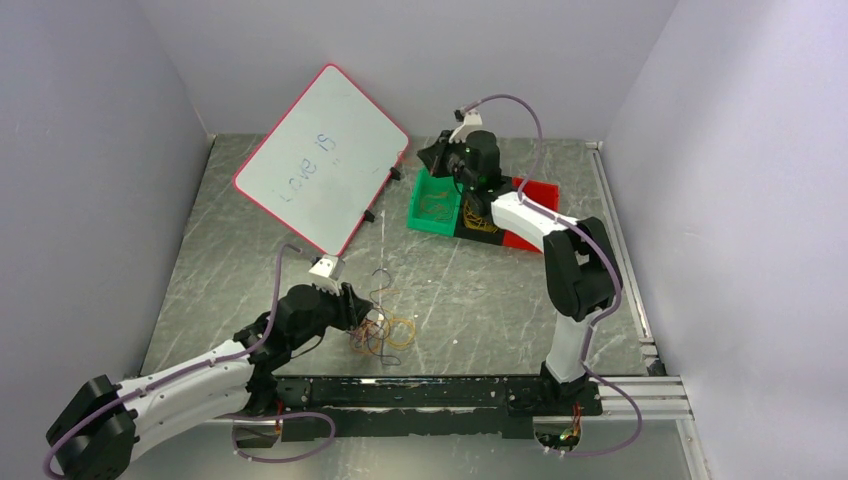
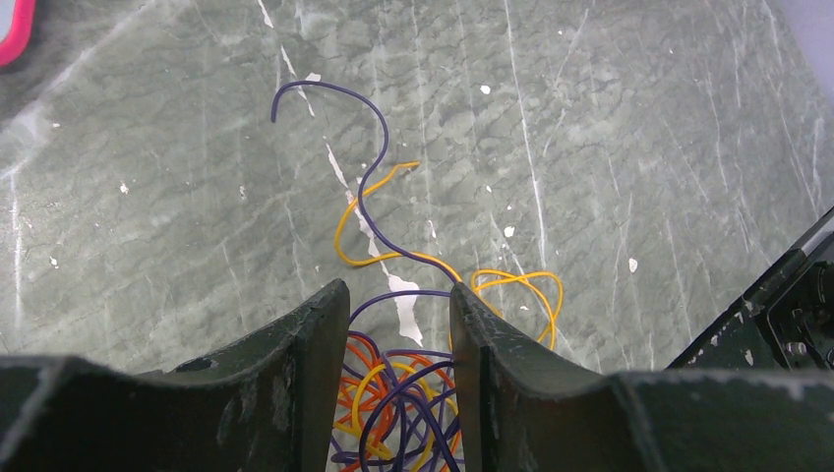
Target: Untangle the cables
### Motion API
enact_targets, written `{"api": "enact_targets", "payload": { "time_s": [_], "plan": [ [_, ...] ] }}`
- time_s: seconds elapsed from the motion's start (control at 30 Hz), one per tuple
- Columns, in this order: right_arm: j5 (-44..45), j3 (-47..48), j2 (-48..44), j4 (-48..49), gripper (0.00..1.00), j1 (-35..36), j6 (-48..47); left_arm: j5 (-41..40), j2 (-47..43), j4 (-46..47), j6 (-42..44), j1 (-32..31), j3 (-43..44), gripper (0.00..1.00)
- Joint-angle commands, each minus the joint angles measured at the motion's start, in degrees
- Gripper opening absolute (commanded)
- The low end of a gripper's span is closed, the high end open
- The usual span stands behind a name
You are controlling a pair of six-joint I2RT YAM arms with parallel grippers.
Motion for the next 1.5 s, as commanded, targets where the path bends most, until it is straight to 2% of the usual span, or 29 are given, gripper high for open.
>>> {"api": "enact_targets", "payload": {
  "time_s": [0.0, 0.23, 0.6, 0.8, 0.97, 1.3, 1.47],
  "plan": [
    [9.94, -2.69, -3.04, -4.43, 0.00, -0.49, -5.23, -0.68, 0.44, 0.72, -0.04, 0.28, -0.25, 0.47],
    [13.95, -6.79, -3.85, -6.09, 0.00, -1.31, -6.88, -0.77, 0.73, 0.83, 0.07, 0.23, -0.20, 0.47],
    [20.96, -7.03, -5.70, -13.85, 0.00, -1.37, -8.05, -0.95, 0.65, 1.07, -0.32, 0.26, -0.55, 0.47],
    [14.58, -3.45, -3.30, -16.77, 0.00, -1.32, -11.70, -0.77, 1.60, 1.56, -0.25, 0.29, -0.37, 0.47],
    [9.47, 3.70, 2.99, -23.63, 0.00, -1.04, -13.68, -0.61, 0.94, 1.52, -0.63, 0.29, -0.38, 0.47],
    [13.20, 11.03, 12.63, -30.28, 0.00, 1.51, -17.66, -0.77, -0.17, -0.31, -0.34, 0.28, 0.41, 0.50],
    [14.25, 9.14, 11.05, -28.05, 0.10, 1.75, -17.99, -0.86, -0.55, -0.86, -0.42, 0.29, 0.59, 0.51]
  ]
}}
